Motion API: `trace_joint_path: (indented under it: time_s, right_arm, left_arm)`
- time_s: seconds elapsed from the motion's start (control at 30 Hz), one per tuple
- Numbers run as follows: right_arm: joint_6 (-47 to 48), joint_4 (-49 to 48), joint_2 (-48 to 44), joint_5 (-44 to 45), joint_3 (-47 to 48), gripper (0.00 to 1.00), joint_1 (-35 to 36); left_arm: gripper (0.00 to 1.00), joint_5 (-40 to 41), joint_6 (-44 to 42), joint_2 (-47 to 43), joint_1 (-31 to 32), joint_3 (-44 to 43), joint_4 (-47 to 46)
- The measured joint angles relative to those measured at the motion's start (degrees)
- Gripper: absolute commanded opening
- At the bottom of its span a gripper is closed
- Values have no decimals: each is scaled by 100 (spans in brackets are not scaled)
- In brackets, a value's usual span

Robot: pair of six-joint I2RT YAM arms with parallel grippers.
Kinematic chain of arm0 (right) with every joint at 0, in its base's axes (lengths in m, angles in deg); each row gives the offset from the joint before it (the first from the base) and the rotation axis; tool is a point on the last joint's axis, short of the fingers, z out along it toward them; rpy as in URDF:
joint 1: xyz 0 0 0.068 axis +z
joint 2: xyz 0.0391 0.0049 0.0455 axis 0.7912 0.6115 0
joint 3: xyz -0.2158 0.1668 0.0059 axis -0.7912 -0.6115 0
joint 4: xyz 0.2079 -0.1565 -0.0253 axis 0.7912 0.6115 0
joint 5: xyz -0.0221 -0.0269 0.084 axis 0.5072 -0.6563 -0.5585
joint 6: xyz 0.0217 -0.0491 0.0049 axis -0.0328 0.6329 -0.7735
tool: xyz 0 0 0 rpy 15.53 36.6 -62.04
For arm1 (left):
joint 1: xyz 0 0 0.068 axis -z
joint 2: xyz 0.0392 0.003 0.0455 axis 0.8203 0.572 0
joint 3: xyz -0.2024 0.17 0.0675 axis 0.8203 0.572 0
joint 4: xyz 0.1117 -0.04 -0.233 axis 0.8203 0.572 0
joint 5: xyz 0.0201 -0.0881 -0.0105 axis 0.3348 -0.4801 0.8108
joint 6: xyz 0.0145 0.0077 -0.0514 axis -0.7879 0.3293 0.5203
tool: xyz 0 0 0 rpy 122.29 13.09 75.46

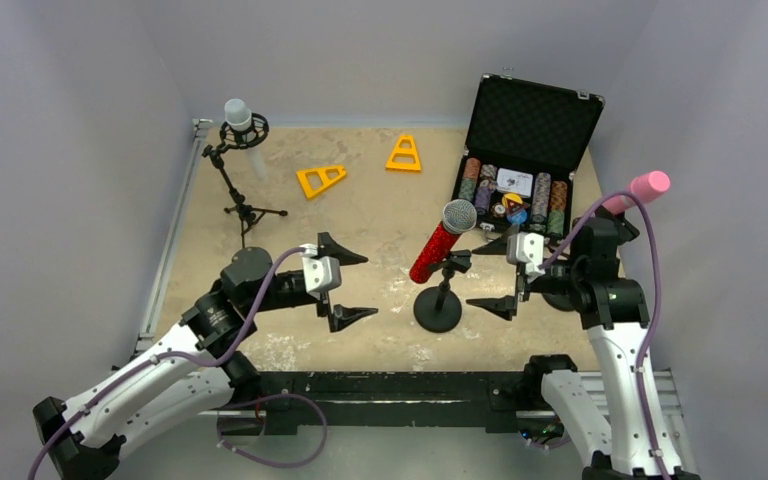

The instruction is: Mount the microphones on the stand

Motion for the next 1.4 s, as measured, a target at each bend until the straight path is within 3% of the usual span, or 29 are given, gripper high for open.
trace_joint_path:
  time_s: [0.2,0.63,1.13,1.23,1.4]
  right_arm:
    - [22,-133,-227,-144,-424,98,-291]
    - [131,-195,-498,-151,-632,97,-485]
    - [1196,837,39,-205,-555,95,-485]
    - [1246,881,15,-256,-549,95,-485]
    - [1287,916,13,-284,-549,95,-485]
  left_arm:
    - [98,-57,-7,387,0,72,-297]
    - [96,-791,-192,2103,0,-387,-1449]
    - [90,-1016,212,3499,2,-1290,-2728]
    - [84,-1169,339,3602,17,-1351,-2820]
    - [63,-1322,507,3790,59,-1469,-2813]
